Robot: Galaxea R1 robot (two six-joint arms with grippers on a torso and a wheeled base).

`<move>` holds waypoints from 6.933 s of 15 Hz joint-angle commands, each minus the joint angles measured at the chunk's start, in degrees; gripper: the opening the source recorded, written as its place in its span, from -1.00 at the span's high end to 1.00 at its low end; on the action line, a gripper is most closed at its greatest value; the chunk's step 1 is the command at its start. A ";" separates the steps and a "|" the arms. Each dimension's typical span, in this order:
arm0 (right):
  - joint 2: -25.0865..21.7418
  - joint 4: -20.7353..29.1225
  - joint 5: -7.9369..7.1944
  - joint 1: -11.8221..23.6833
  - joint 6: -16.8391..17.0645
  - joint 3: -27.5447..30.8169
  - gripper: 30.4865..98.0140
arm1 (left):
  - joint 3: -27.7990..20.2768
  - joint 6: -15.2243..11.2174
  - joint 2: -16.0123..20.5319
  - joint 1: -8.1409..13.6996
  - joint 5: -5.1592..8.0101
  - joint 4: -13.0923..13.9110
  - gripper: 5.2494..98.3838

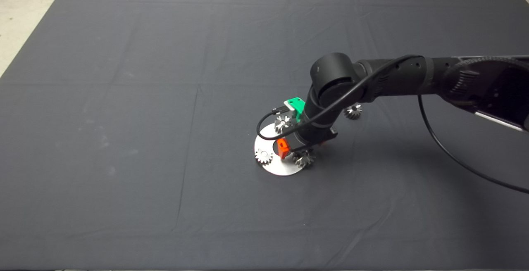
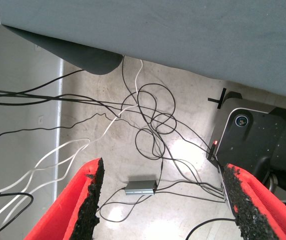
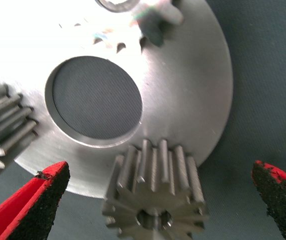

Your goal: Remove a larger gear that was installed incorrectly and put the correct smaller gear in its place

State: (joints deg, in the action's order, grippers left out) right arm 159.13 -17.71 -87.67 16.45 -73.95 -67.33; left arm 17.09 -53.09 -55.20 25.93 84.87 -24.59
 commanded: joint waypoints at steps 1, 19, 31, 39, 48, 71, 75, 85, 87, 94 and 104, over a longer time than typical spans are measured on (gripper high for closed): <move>-3.68 -0.48 -5.75 2.02 -0.23 3.53 -0.92 | -0.93 -0.17 0.30 -0.09 0.21 0.68 -0.17; 1.94 -0.66 -5.58 1.40 -0.23 -0.24 -0.16 | -0.85 -0.61 0.39 -0.09 0.38 0.59 -0.17; 1.15 1.47 -5.77 1.58 -0.76 1.52 0.11 | -0.85 -0.70 0.48 -0.09 0.38 0.59 -0.17; 0.36 3.09 -5.78 1.58 -0.90 4.33 0.23 | -0.85 -0.93 0.30 -0.09 0.30 0.59 -0.17; 0.45 3.04 -5.75 1.58 -1.11 4.15 0.47 | -0.85 -0.96 0.22 -0.09 0.30 0.59 -0.17; 0.10 10.61 -6.02 12.07 -1.11 3.89 0.72 | -0.76 -1.67 -0.92 -0.09 -0.50 0.55 -0.17; -2.54 13.22 -6.02 15.73 -1.11 3.97 0.72 | -0.76 -2.54 -1.80 -0.09 -0.67 0.51 -0.17; -24.01 8.39 -6.10 5.35 2.40 6.79 0.73 | -0.85 -3.07 -2.86 -0.09 -0.67 0.59 -0.17; -27.66 6.61 -6.02 2.19 3.84 6.96 0.73 | -0.80 -3.07 -3.12 -0.09 -0.67 0.59 -0.17; -29.98 5.41 -6.02 1.22 4.43 8.62 0.73 | -0.85 -3.78 -4.62 -0.09 -0.58 0.59 -0.17; -29.61 6.99 -6.10 7.90 4.25 12.15 0.69 | -0.85 -3.69 -4.54 -0.09 -0.23 0.51 -0.17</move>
State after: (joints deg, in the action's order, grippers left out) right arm 129.66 -10.93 -87.39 20.12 -69.90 -56.77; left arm 17.09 -56.59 -60.00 25.93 83.98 -24.59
